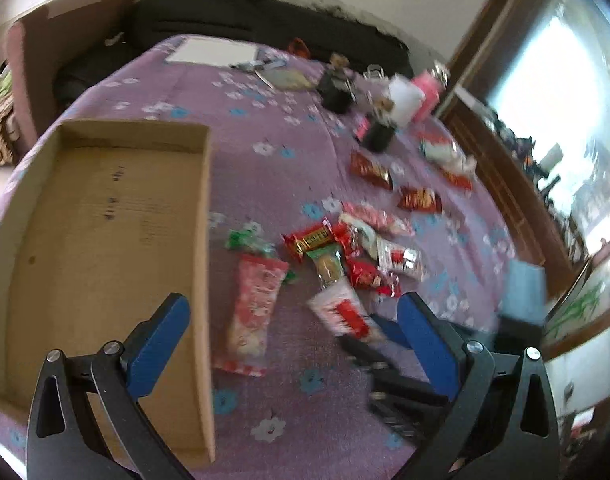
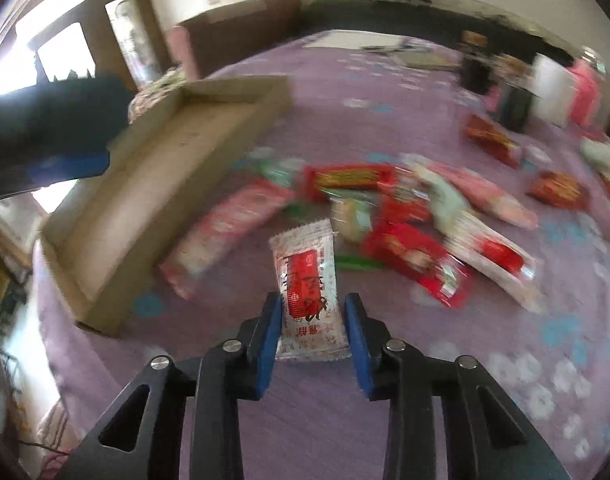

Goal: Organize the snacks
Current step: 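Grasp the pink candy bar with the left tool while the right grasps a white-red packet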

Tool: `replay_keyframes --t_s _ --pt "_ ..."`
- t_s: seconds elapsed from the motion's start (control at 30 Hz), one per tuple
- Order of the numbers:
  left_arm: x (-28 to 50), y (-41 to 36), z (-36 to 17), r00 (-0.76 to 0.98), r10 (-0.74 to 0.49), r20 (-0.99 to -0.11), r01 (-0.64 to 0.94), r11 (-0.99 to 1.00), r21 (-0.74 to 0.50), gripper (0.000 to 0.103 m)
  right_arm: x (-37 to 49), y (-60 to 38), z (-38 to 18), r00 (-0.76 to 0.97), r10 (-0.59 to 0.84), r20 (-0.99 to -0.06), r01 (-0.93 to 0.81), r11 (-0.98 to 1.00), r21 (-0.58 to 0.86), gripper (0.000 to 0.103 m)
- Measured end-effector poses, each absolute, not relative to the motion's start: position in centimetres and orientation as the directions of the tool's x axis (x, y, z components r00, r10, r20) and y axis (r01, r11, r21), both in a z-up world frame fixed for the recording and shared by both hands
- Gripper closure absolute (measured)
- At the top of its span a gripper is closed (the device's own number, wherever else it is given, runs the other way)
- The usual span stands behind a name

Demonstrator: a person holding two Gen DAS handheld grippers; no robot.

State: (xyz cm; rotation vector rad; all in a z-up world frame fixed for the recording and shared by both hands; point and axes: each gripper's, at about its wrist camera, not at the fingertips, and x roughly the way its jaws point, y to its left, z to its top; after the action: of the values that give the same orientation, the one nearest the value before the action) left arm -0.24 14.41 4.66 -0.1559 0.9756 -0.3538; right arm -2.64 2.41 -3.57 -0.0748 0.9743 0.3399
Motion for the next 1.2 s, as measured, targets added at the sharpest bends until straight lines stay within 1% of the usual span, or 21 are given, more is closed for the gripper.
replay_keyframes --t_s 0.03,0.13,0.17,0.23,0.3,0.33,0.4,0.43,0.53,0.63,0.7,0.8,0.87,0.9,0.93,0.97,1.0,1.13,1.2 --pt "0.0 13.9 4.2 0.504 -0.351 -0.789 0.236 0.935 -0.266 0.0 -3.0 1.6 -3.6 0.517 0.24 -0.822 -0.299 0.95 0.089 0.07" --pt "0.6 12.3 2.7 0.492 -0.294 -0.82 0.27 0.946 -0.177 0.012 -4.1 -1.0 -3.4 0.528 0.219 -0.821 -0.247 0.964 0.098 0.069" --pt "0.8 12.1 2.3 0.488 -0.286 -0.824 0.276 0.947 -0.166 0.015 -4.4 -1.8 -3.4 0.533 0.214 -0.819 -0.231 0.968 0.103 0.069" --pt "1.2 12.0 1.3 0.476 -0.258 -0.841 0.272 0.952 -0.138 0.015 -4.7 -2.9 -3.4 0.54 0.218 -0.813 -0.217 0.969 0.115 0.069" --pt "1.1 11.9 1.1 0.493 -0.238 -0.837 0.28 0.954 -0.106 0.017 -4.6 -3.2 -3.3 0.542 0.219 -0.811 -0.214 0.97 0.119 0.069" --pt "1.0 11.7 0.9 0.491 -0.223 -0.842 0.291 0.953 -0.083 0.021 -4.7 -3.2 -3.3 0.544 0.221 -0.81 -0.215 0.969 0.121 0.069" --pt "0.7 11.3 0.7 0.492 -0.204 -0.846 0.324 0.945 -0.039 0.035 -4.7 -3.1 -3.3 0.549 0.22 -0.807 -0.218 0.969 0.116 0.067" --pt "0.7 11.2 0.4 0.464 -0.225 -0.857 0.352 0.935 -0.055 0.053 -4.8 -3.0 -3.3 0.55 0.22 -0.805 -0.22 0.969 0.114 0.066" --pt "0.2 11.2 0.6 0.454 -0.259 -0.853 0.402 0.914 -0.063 0.054 -4.8 -3.1 -3.4 0.557 0.223 -0.8 -0.225 0.968 0.113 0.065" --pt "0.8 12.1 0.2 0.458 -0.211 -0.864 0.346 0.937 -0.046 0.055 -4.6 -3.2 -3.5 0.561 0.232 -0.795 -0.227 0.966 0.121 0.065" --pt "0.8 12.2 0.2 0.463 -0.216 -0.86 0.35 0.936 -0.047 0.054 -4.6 -3.1 -3.6 0.563 0.233 -0.793 -0.227 0.966 0.123 0.064" --pt "0.5 11.3 -0.1 0.473 -0.174 -0.864 0.364 0.931 0.012 0.054 -4.5 -3.0 -3.6 0.56 0.242 -0.793 -0.234 0.964 0.129 0.06" --pt "0.2 10.4 -1.1 0.434 -0.187 -0.881 0.399 0.917 0.002 0.055 -4.4 -2.8 -3.6 0.556 0.246 -0.794 -0.241 0.962 0.129 0.055" --pt "-0.3 9.7 -1.4 0.439 -0.171 -0.882 0.416 0.909 0.03 0.056 -4.3 -2.7 -3.6 0.553 0.251 -0.795 -0.246 0.96 0.133 0.053" --pt "-0.5 9.5 -1.3 0.447 -0.178 -0.877 0.42 0.907 0.03 0.066 -4.3 -2.6 -3.6 0.549 0.259 -0.795 -0.249 0.958 0.141 0.049" --pt "-0.7 9.3 -1.2 0.44 -0.188 -0.878 0.426 0.905 0.02 0.079 -4.2 -2.5 -3.6 0.547 0.261 -0.795 -0.248 0.958 0.144 0.047" --pt "-0.8 9.3 -1.1 0.433 -0.2 -0.879 0.426 0.905 0.004 0.08 -4.1 -2.4 -3.5 0.545 0.26 -0.797 -0.245 0.959 0.145 0.047" --pt "-1.2 9.7 -0.8 0.421 -0.241 -0.875 0.405 0.913 -0.057 0.081 -3.4 -1.9 -3.5 0.54 0.23 -0.81 -0.232 0.965 0.12 0.047" --pt "-1.4 10.3 -0.5 0.419 -0.269 -0.867 0.394 0.914 -0.093 0.081 -3.1 -1.7 -3.6 0.537 0.22 -0.814 -0.226 0.968 0.113 0.049"
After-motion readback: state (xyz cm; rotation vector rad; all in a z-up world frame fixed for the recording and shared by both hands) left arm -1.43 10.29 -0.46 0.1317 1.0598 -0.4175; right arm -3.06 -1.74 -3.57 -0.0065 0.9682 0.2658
